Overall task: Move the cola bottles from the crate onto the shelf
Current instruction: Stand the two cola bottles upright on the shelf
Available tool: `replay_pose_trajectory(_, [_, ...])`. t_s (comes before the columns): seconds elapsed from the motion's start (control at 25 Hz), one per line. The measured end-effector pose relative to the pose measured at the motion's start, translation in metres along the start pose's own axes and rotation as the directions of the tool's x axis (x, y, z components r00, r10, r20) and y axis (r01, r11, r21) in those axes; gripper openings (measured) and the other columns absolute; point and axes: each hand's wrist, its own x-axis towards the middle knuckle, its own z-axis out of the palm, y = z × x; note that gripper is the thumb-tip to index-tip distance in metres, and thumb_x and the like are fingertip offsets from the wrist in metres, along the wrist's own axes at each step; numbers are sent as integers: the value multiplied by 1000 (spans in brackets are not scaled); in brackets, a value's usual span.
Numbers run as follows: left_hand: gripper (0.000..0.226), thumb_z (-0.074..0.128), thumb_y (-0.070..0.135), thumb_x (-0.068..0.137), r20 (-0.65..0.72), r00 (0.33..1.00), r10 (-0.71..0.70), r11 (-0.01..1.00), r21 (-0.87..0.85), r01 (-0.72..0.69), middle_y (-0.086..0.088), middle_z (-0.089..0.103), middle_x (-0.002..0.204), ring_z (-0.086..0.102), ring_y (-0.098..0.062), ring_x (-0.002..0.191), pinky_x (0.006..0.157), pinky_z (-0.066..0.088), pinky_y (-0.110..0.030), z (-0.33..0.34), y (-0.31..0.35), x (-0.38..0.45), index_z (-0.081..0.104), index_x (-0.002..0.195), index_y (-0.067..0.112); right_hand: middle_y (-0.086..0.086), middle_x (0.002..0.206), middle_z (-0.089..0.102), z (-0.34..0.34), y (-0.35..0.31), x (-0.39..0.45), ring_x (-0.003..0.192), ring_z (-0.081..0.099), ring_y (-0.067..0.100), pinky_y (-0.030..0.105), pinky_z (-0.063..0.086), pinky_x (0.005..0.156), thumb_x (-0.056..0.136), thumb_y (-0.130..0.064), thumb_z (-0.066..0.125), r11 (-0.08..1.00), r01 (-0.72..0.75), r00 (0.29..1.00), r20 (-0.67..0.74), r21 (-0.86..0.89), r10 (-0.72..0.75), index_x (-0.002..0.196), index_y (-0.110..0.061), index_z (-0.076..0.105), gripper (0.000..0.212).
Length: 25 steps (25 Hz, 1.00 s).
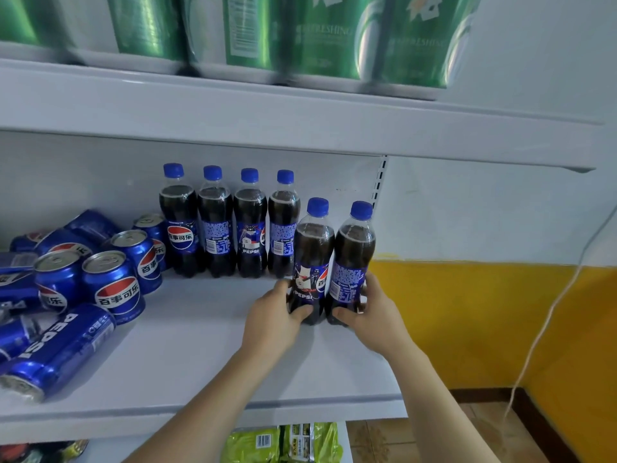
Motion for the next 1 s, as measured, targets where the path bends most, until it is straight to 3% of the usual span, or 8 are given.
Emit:
replay_pose_trajectory(0.16, [40, 74, 39, 87, -63, 993, -101, 994, -56, 98, -5, 67, 103, 62, -28, 96, 76, 44, -34, 20, 8, 19, 53, 104, 10, -23, 98, 58, 4, 6, 19, 80, 56, -8, 8, 43, 58, 85, -19, 80, 999, -36, 996, -79, 25, 38, 132, -21, 45, 59])
replay_pose_trajectory(0.28, [35, 74, 39, 87, -99, 979, -176, 980, -107, 166, -1, 65, 95, 62, -26, 89, 73, 46, -35, 31, 13, 34, 53, 98, 13, -17, 95, 59, 5, 6, 35, 79, 57, -2, 12, 42, 59, 86, -21, 79, 1000, -14, 994, -107, 11, 15, 130, -19, 46, 55])
replay_pose_trajectory(0.44, [27, 73, 29, 88, -104, 965, -242, 954, -206, 217, -2, 71, 98, 67, -26, 96, 76, 46, -30, 46, 15, 51, 61, 108, 16, -14, 91, 59, 7, 9, 53, 79, 60, 10, 23, 43, 61, 86, -23, 78, 1000, -17, 990, -139, -26, 13, 124, -20, 48, 49])
replay_pose_trajectory(0.6, [40, 65, 28, 93, -70, 959, -275, 945, -201, 256, -5, 71, 114, 64, -26, 109, 83, 42, -27, 57, 18, 61, 60, 130, 14, -8, 95, 60, 10, 15, 68, 83, 58, 16, 37, 52, 72, 87, -25, 78, 997, 20, 987, -158, -74, -31, 126, -16, 48, 50])
replay_pose_trajectory(0.84, [32, 59, 22, 96, -8, 964, -267, 931, -261, 256, -5, 68, 116, 63, -25, 111, 85, 42, -27, 62, 11, 72, 61, 125, 9, -8, 99, 61, 16, 20, 84, 82, 57, 15, 36, 51, 72, 87, -26, 77, 996, 45, 984, -170, -75, -58, 123, -16, 48, 46])
replay_pose_trajectory(0.92, [28, 59, 22, 96, 8, 964, -267, 919, -299, 258, -4, 68, 111, 63, -25, 105, 81, 42, -28, 62, 12, 77, 60, 121, 9, -6, 101, 64, 18, 21, 90, 84, 61, 17, 36, 52, 72, 87, -26, 77, 996, 45, 983, -175, -74, -58, 121, -17, 48, 45])
replay_pose_trajectory(1.0, [14, 56, 21, 95, 34, 970, -240, 928, -286, 240, -4, 66, 91, 59, -24, 84, 66, 40, -30, 63, 13, 81, 61, 101, 9, -3, 105, 67, 19, 22, 96, 84, 62, 18, 37, 53, 70, 87, -27, 77, 996, 41, 981, -185, -81, -55, 118, -18, 48, 44])
